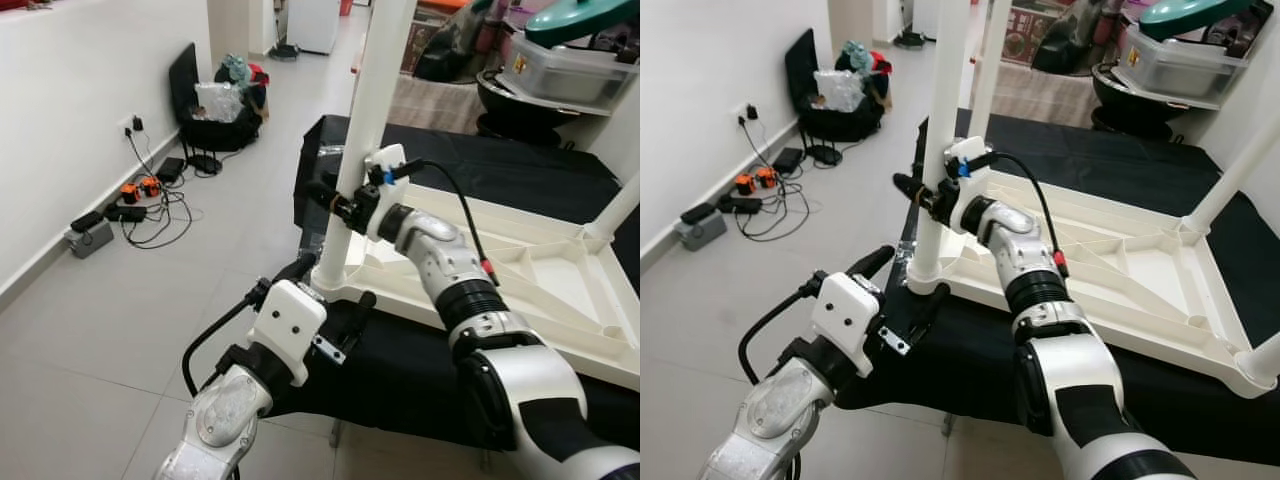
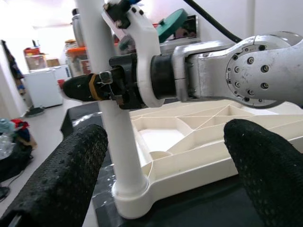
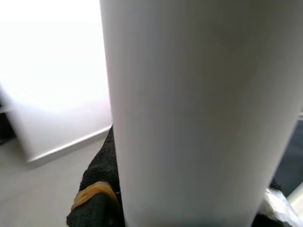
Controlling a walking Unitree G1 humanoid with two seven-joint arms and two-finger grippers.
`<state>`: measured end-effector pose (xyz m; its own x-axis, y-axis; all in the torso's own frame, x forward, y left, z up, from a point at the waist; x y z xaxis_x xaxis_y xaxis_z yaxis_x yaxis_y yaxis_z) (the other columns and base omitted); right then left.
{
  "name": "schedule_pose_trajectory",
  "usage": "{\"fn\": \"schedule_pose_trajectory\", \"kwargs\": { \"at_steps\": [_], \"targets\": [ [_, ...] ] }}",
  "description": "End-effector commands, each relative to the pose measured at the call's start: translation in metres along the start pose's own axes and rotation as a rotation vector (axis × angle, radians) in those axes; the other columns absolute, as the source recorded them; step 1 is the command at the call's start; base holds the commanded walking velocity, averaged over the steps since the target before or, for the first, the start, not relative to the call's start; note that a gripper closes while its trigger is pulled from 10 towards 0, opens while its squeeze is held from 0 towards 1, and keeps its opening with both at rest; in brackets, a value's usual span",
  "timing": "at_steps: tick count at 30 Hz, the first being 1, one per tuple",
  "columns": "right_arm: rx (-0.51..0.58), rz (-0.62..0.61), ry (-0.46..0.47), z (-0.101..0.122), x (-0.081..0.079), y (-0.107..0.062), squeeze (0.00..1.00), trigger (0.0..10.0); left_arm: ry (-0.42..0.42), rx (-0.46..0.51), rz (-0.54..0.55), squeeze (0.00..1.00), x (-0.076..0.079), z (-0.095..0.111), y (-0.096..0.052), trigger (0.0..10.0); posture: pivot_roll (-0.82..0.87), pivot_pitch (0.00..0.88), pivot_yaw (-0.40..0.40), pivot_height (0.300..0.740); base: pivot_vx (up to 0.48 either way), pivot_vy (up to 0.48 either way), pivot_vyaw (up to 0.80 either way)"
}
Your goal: Building children table
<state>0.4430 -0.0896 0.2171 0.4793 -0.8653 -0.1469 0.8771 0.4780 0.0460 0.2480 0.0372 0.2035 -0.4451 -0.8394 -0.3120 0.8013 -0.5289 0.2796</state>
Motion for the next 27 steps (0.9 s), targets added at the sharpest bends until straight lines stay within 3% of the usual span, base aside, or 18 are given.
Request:
{"fn": "schedule_pose_trajectory", "kwargs": {
  "at_steps": [1,2,3,6,10,12,13,14,15,18,19,27],
  "targets": [
    [-0.051,-0.303,-0.044,-0.01,0.034,-0.009,0.0,0.0,-0.005,0.002,-0.003,0.0,0.001,0.0,0.0,10.0,0.07,0.012,-0.122,0.74,0.0,0.0,0.0],
    [-0.055,-0.381,-0.04,-0.011,0.04,-0.011,0.0,0.0,-0.005,0.002,-0.003,0.0,0.001,0.0,0.0,10.0,0.07,0.012,-0.122,0.74,0.0,0.0,0.0],
    [-0.055,-0.381,-0.04,-0.011,0.04,-0.011,0.0,0.0,-0.005,0.002,-0.003,0.0,0.001,0.0,0.0,10.0,0.07,0.012,-0.122,0.74,0.0,0.0,0.0],
    [0.017,-0.755,0.024,-0.011,0.056,-0.03,0.0,0.0,-0.006,0.003,-0.006,0.0,0.001,0.0,0.001,10.0,0.08,0.013,-0.124,0.74,0.0,0.0,0.0],
    [0.056,-0.848,0.051,-0.009,0.052,-0.034,0.0,0.0,-0.005,0.004,-0.005,0.0,0.001,0.0,0.001,10.0,0.08,0.014,-0.126,0.74,0.0,0.0,0.0],
    [0.081,-0.839,0.091,-0.007,0.034,-0.027,0.0,0.0,-0.003,0.003,-0.003,0.0,0.001,0.0,0.001,10.0,0.08,0.013,-0.127,0.74,0.0,0.0,0.0],
    [0.081,-0.839,0.091,-0.007,0.034,-0.027,0.0,0.0,-0.003,0.003,-0.003,0.0,0.001,0.0,0.001,10.0,0.08,0.013,-0.127,0.74,0.0,0.0,0.0],
    [0.092,-0.79,0.103,-0.005,0.024,-0.02,0.0,4.2,-0.003,0.002,-0.003,0.0,0.001,0.0,0.0,10.0,0.08,0.013,-0.128,0.74,0.0,0.0,0.0],
    [0.104,-0.756,0.09,-0.001,0.016,-0.015,0.0,10.0,-0.001,0.0,-0.003,0.0,0.0,0.0,0.0,10.0,0.08,0.013,-0.128,0.74,0.0,0.0,0.0],
    [0.115,-0.714,0.069,0.003,0.008,-0.011,0.0,10.0,0.0,-0.001,-0.002,0.0,0.0,-0.001,0.0,10.0,0.08,0.013,-0.128,0.74,0.0,0.0,0.0],
    [0.136,-0.693,0.066,0.006,0.006,-0.01,1.0,10.0,-0.001,-0.001,-0.002,0.0,0.0,-0.001,0.0,10.0,0.07,0.015,-0.127,0.74,0.0,0.0,0.0],
    [0.229,-0.589,0.063,0.022,-0.009,-0.011,1.0,10.0,-0.006,-0.003,-0.005,0.0,0.001,-0.002,0.0,10.0,0.07,0.016,-0.123,0.74,0.0,0.0,0.0]
  ]
}}
Point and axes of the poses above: a point about 5 cm out from each wrist's last joint towards the gripper, its own y axis pointing out of the wrist towards the gripper, its own z axis along the axis of the wrist's last joint, x = y × z, the point moved 4 cm from there along y, pointing out of the wrist towards the gripper, and after that the axes turned 8 degrees about y, right-handed, at the moved point
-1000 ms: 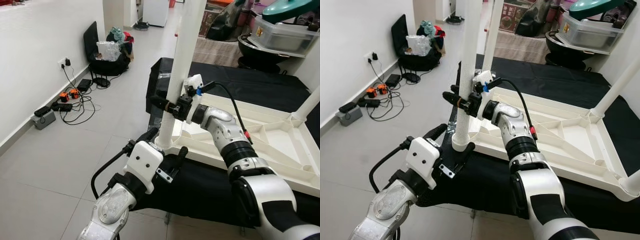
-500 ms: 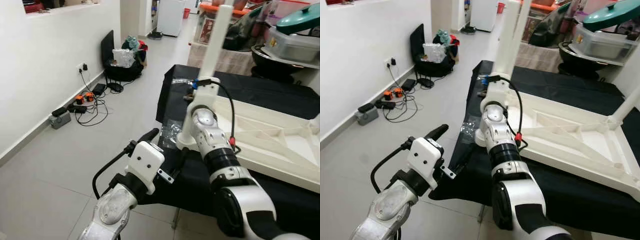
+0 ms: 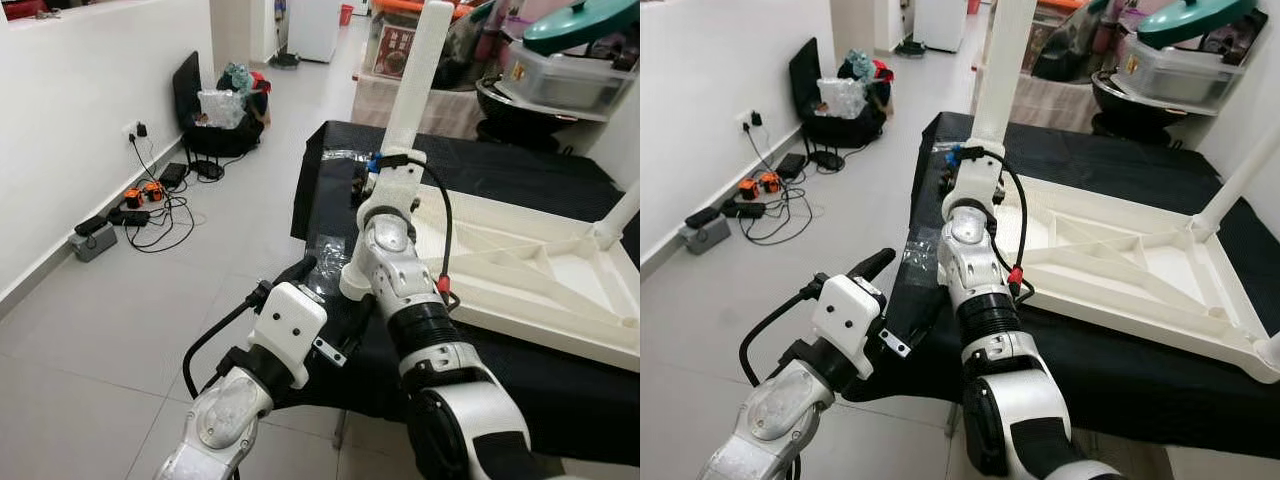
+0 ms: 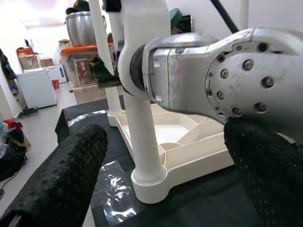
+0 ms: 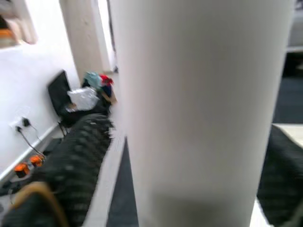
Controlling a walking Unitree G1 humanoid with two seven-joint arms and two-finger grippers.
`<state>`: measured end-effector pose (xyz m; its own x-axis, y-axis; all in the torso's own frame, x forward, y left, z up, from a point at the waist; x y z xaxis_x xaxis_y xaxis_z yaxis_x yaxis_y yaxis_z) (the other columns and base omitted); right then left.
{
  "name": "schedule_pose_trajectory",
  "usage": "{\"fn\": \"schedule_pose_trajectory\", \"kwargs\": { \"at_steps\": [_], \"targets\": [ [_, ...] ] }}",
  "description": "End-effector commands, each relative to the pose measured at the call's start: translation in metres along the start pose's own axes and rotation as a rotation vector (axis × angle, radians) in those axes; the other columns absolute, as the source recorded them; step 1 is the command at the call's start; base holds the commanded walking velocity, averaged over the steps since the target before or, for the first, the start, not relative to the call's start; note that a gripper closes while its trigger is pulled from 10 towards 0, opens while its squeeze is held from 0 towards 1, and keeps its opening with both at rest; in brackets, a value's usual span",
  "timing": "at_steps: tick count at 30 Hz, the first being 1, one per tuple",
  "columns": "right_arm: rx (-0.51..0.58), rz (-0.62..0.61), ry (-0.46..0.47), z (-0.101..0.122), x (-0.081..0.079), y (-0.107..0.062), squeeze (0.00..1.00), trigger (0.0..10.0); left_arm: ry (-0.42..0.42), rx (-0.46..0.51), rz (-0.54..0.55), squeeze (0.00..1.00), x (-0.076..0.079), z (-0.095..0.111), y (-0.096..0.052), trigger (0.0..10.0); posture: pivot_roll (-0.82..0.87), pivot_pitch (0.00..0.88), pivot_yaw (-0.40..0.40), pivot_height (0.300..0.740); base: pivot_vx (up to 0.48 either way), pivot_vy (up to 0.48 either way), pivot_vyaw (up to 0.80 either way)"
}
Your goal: Building children table
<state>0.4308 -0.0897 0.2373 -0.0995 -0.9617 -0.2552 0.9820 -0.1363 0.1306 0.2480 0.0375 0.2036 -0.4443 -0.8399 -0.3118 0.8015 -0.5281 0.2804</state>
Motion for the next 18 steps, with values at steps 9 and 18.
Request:
{"fn": "schedule_pose_trajectory", "kwargs": {
  "at_steps": [9,18],
  "targets": [
    [-0.029,0.156,-0.001,-0.017,0.011,-0.017,0.0,10.0,-0.004,-0.007,-0.005,0.0,0.001,-0.002,-0.001,10.0,0.07,0.02,-0.121,0.74,0.0,0.0,0.0],
    [-0.023,0.205,-0.051,-0.031,0.043,-0.036,0.0,10.0,-0.005,-0.01,-0.009,0.0,0.001,-0.003,-0.001,10.0,0.07,0.02,-0.115,0.74,0.0,0.0,0.0]
  ]
}}
Point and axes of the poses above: a point about 5 cm out from each wrist's last joint towards the gripper, its own y axis pointing out of the wrist towards the gripper, its own z axis along the axis of the wrist's last joint, x = y × z, the point moved 4 cm from there along y, pointing out of the wrist towards the gripper, and after that the axes turned 8 degrees about y, right-handed, at the moved point
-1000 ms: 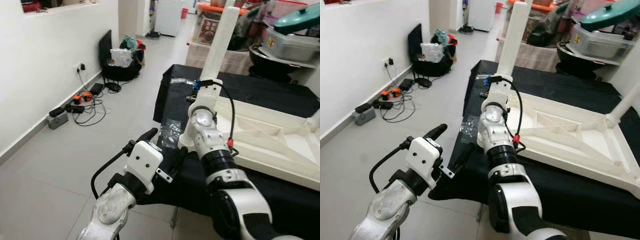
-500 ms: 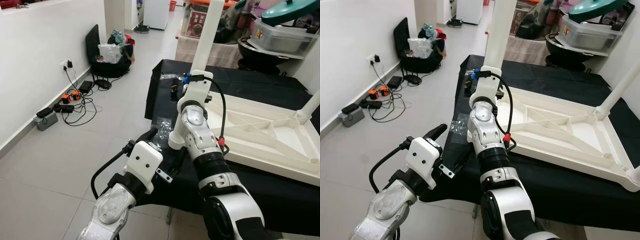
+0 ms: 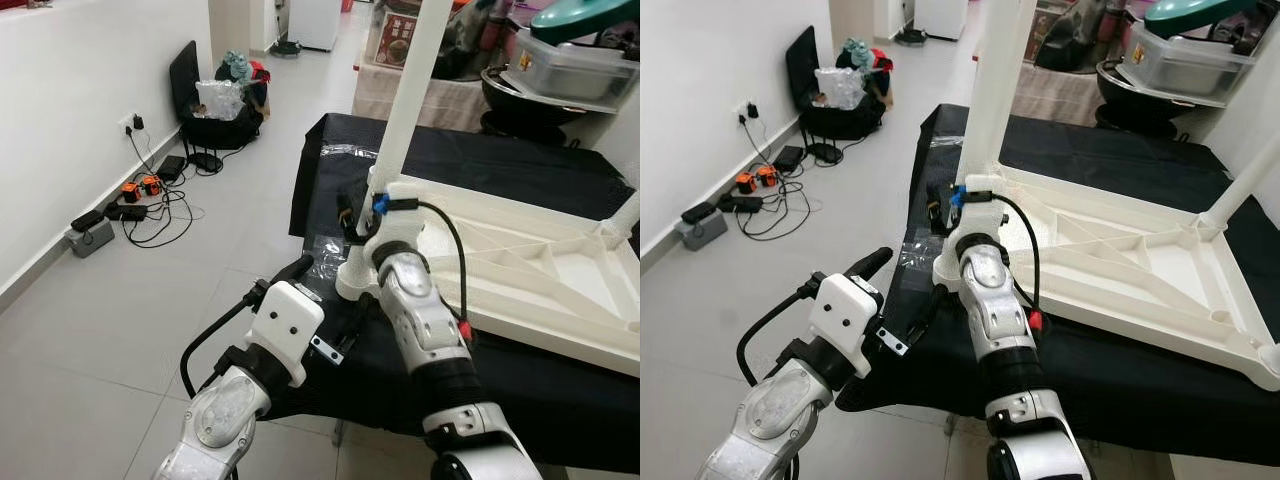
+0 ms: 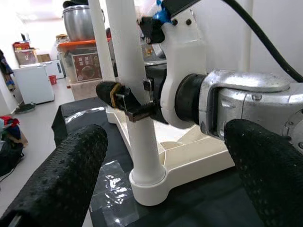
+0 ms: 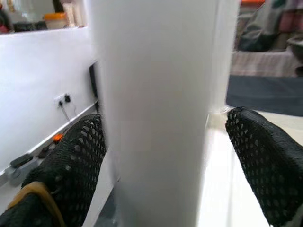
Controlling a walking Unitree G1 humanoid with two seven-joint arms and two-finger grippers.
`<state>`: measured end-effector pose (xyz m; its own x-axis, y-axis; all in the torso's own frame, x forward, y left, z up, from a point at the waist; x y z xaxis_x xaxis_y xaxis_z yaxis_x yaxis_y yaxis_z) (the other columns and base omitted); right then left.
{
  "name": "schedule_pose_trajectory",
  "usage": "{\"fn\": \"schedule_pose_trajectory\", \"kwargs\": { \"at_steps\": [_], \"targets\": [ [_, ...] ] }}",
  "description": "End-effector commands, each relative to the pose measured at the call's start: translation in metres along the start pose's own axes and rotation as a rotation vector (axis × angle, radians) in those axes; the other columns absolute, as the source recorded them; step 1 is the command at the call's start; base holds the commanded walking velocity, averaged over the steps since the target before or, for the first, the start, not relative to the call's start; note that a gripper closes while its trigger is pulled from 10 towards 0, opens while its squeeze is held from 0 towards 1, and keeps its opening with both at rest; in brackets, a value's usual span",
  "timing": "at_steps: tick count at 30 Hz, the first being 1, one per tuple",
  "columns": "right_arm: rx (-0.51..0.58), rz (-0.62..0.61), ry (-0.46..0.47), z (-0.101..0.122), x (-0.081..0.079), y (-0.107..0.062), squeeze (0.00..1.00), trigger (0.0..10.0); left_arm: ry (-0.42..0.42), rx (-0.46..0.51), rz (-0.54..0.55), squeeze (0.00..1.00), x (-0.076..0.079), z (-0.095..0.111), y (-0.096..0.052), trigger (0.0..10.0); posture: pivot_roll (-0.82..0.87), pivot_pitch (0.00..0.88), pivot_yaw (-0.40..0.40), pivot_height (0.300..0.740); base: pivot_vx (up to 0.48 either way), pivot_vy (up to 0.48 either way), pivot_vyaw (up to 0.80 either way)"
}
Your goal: Building children table
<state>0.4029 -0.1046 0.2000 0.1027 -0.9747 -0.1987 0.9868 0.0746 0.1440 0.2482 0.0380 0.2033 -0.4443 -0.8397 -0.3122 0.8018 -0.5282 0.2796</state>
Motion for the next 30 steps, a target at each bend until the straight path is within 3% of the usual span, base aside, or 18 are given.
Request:
{"fn": "schedule_pose_trajectory", "kwargs": {
  "at_steps": [1,2,5,7,9,13,22,26,30],
  "targets": [
    [0.01,-0.004,-0.023,-0.004,0.015,-0.009,0.0,10.0,-0.005,-0.009,-0.009,0.0,0.001,-0.003,-0.001,10.0,0.07,0.02,-0.115,0.74,0.0,0.0,0.0],
    [-0.008,0.035,-0.002,-0.014,0.024,-0.021,0.0,10.0,-0.006,-0.011,-0.008,0.0,0.001,-0.003,-0.001,10.0,0.06,0.023,-0.108,0.74,0.0,0.0,0.0],
    [-0.008,0.035,-0.002,-0.014,0.024,-0.021,0.0,10.0,-0.006,-0.011,-0.008,0.0,0.001,-0.003,-0.001,10.0,0.06,0.023,-0.108,0.74,0.0,0.0,0.0],
    [-0.079,0.116,0.003,-0.036,0.043,-0.05,0.0,10.0,0.001,-0.036,0.012,0.0,-0.003,-0.008,-0.001,10.0,0.06,0.024,-0.106,0.74,0.0,0.0,0.0],
    [-0.11,0.048,-0.056,-0.045,0.065,-0.063,0.0,10.0,0.01,-0.075,0.042,0.0,-0.009,-0.016,-0.003,10.0,0.05,0.021,-0.103,0.74,0.0,0.0,0.0],
    [-0.111,-0.066,-0.114,-0.045,0.081,-0.071,0.0,10.0,0.018,-0.12,0.071,0.0,-0.016,-0.025,-0.006,10.0,0.05,0.021,-0.095,0.74,0.0,0.0,0.0],
    [-0.128,-0.054,-0.123,-0.048,0.063,-0.089,0.0,10.0,0.056,-0.202,0.096,0.0,-0.025,-0.046,-0.018,10.0,0.05,0.017,-0.083,0.74,0.0,0.0,-0.62],
    [-0.095,-0.061,-0.148,-0.048,0.047,-0.104,0.0,10.0,0.066,-0.244,0.133,0.0,-0.03,-0.055,-0.024,10.0,0.04,0.01,-0.078,0.74,0.0,0.0,-0.8],
    [-0.109,-0.032,-0.171,-0.052,0.041,-0.105,0.0,10.0,0.092,-0.254,0.15,0.0,-0.031,-0.058,-0.024,10.0,0.04,0.005,-0.077,0.74,0.065,-0.082,-0.8]
  ]
}}
Point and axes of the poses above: a point about 5 cm out from each wrist's last joint towards the gripper, its own y axis pointing out of the wrist towards the gripper, its own z axis along the axis of the wrist's last joint, x = y × z, the point moved 4 cm from there along y, pointing out of the wrist towards the gripper, and after that the axes turned 8 degrees about y, right-handed, at the moved point
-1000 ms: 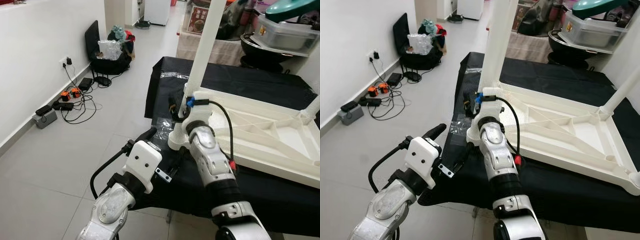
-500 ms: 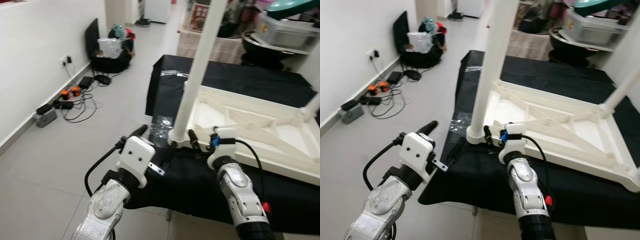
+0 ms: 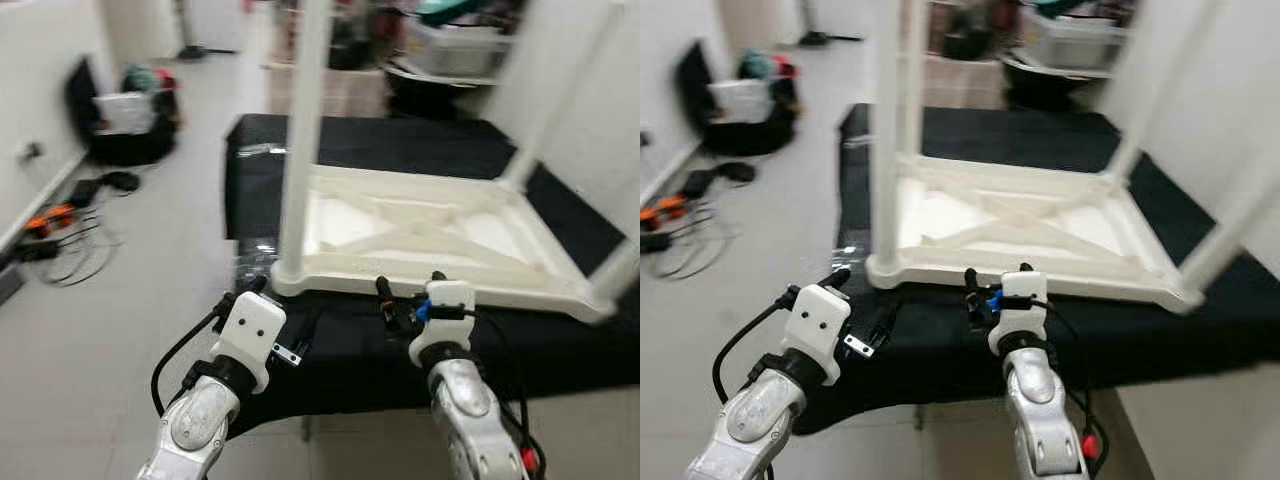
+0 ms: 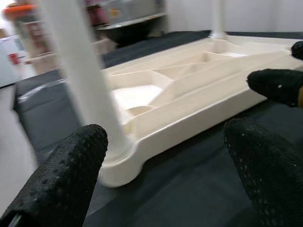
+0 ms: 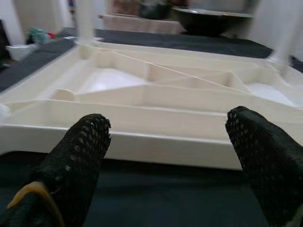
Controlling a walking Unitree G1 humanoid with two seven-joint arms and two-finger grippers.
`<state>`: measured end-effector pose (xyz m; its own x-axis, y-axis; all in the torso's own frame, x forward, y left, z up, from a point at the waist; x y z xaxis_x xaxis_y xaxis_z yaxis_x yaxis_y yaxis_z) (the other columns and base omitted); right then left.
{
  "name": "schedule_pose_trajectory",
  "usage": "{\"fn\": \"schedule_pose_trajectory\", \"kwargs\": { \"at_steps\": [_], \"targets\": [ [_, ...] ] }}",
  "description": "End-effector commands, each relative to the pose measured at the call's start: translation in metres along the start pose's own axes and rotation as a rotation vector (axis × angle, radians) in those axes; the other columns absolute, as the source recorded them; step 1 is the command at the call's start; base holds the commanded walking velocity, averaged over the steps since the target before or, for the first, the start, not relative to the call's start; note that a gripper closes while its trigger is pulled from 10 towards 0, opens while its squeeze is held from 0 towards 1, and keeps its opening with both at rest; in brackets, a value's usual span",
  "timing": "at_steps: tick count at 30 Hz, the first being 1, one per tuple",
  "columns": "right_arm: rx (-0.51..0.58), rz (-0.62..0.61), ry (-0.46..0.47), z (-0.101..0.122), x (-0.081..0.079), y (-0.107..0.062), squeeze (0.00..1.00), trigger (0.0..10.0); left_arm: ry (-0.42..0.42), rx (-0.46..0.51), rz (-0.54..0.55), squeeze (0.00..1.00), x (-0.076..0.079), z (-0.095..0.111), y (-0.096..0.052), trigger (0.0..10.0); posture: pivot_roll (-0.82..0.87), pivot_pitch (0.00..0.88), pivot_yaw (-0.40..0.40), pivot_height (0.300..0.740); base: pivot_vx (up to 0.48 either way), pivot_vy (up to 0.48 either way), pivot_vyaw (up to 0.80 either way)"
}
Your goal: Building children table
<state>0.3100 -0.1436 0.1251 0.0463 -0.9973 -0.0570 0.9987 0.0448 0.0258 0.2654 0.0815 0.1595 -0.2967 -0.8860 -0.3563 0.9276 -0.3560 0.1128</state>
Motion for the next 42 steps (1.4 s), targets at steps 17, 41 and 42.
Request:
{"fn": "schedule_pose_trajectory", "kwargs": {
  "at_steps": [17,41,42],
  "targets": [
    [0.033,0.018,-0.006,0.019,0.008,0.023,0.0,10.0,0.052,-0.041,0.045,0.0,-0.007,-0.013,0.0,10.0,0.05,0.0,-0.083,0.74,0.286,-0.376,-0.08],
    [-0.167,0.357,0.162,-0.013,-0.017,0.009,0.0,10.0,0.031,-0.051,0.095,0.0,-0.015,-0.014,0.001,10.0,0.04,0.014,-0.084,0.74,0.0,-0.02,0.0],
    [-0.183,0.374,0.176,-0.015,-0.017,0.008,0.0,10.0,0.03,-0.052,0.095,0.0,-0.015,-0.015,0.001,10.0,0.04,0.014,-0.084,0.74,0.0,0.0,0.0]
  ]
}}
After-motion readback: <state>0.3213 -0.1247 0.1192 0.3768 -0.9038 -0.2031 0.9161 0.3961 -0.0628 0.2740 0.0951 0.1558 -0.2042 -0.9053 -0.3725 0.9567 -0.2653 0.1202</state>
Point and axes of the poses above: a point about 5 cm out from each wrist's last joint towards the gripper, its own y axis pointing out of the wrist towards the gripper, its own z axis along the axis of the wrist's last joint, x = y × z, the point moved 4 cm from there along y, pointing out of the wrist towards the gripper, and after that the axes turned 8 degrees about y, right-handed, at the moved point
